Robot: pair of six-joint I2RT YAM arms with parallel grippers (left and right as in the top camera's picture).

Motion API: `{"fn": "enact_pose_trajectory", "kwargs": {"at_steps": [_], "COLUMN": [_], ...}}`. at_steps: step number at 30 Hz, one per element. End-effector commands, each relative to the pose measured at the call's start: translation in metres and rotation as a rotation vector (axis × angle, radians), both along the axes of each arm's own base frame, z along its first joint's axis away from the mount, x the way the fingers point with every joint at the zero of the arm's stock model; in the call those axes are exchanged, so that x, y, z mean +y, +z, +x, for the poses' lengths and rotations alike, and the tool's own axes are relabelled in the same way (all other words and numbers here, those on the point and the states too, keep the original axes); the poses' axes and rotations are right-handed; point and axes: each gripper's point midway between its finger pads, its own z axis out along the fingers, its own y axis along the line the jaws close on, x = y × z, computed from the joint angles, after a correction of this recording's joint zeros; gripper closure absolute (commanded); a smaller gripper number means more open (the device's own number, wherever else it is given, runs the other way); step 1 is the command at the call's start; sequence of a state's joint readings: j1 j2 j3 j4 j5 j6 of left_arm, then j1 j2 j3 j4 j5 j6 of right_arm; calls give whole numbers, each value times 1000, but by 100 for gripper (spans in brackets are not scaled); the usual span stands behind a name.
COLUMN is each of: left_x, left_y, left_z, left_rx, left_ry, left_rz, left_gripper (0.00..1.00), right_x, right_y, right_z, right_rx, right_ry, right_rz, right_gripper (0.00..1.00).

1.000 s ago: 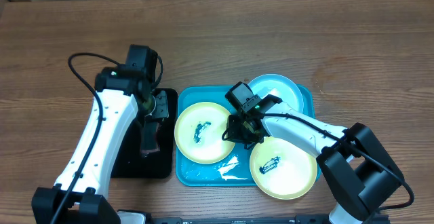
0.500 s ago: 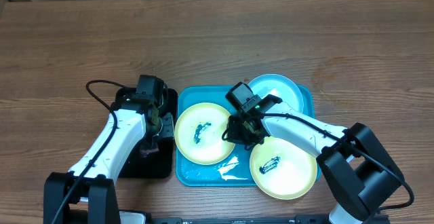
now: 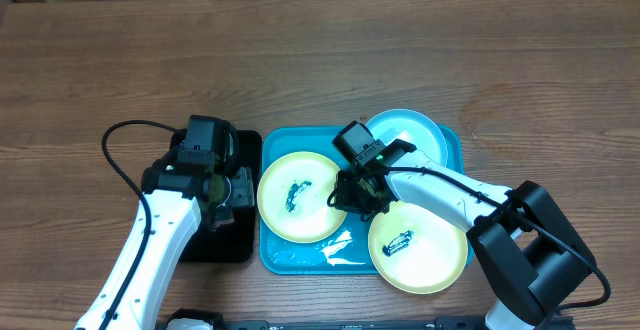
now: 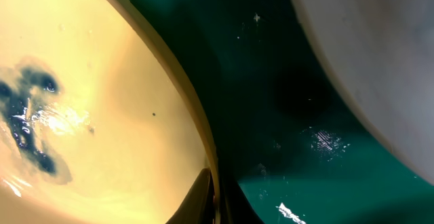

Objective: Clean dirty plates on tray and stack at the side
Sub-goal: 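Lower left gripper into black tray and grasp the scrub sponge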

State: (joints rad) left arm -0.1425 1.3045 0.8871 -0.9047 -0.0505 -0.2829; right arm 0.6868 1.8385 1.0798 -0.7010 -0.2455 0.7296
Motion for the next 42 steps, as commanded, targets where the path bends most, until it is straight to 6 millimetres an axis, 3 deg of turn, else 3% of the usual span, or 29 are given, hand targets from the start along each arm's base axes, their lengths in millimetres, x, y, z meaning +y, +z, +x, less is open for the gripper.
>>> {"fn": "enact_pose_trajectory", "kwargs": {"at_steps": [1,9,16,22,24,27,31,34,37,42], "left_x": [13,28,29,28,27,25,25,24,24,24], "left_y": [-6,-51,-61,-80,-87,-90,-85,-77,-65,-45], "left_z": [-5,-14,-5,3,4,3,8,16,24,37], "left_rx": [22,84,66,89,101,112,101,82,64,27], "left_ry": [63,133,119,118,117,115,115,115,115,115], "left_rz": [44,8,5,1,-5,-15,-15,-17,-18,-20], "left_gripper": [31,31,30,34,41,61,64,73,96,96], "right_x": [1,2,3,4,4,4,5,5,5,5], "right_y": [-2,-2,-1,-1,-1,-1,-1,-1,-1,-1], "right_z": [-6,-7,-8,-9,-10,-10,-9,-9,-9,-9], "right_rx": [24,28,35,41,43,44,42,42,42,41], "right_ry": [8,8,10,11,12,11,12,12,12,12], "right_rz": [6,11,20,25,26,25,28,28,28,27], "right_gripper": [96,96,96,96,96,96,96,96,96,96]}}
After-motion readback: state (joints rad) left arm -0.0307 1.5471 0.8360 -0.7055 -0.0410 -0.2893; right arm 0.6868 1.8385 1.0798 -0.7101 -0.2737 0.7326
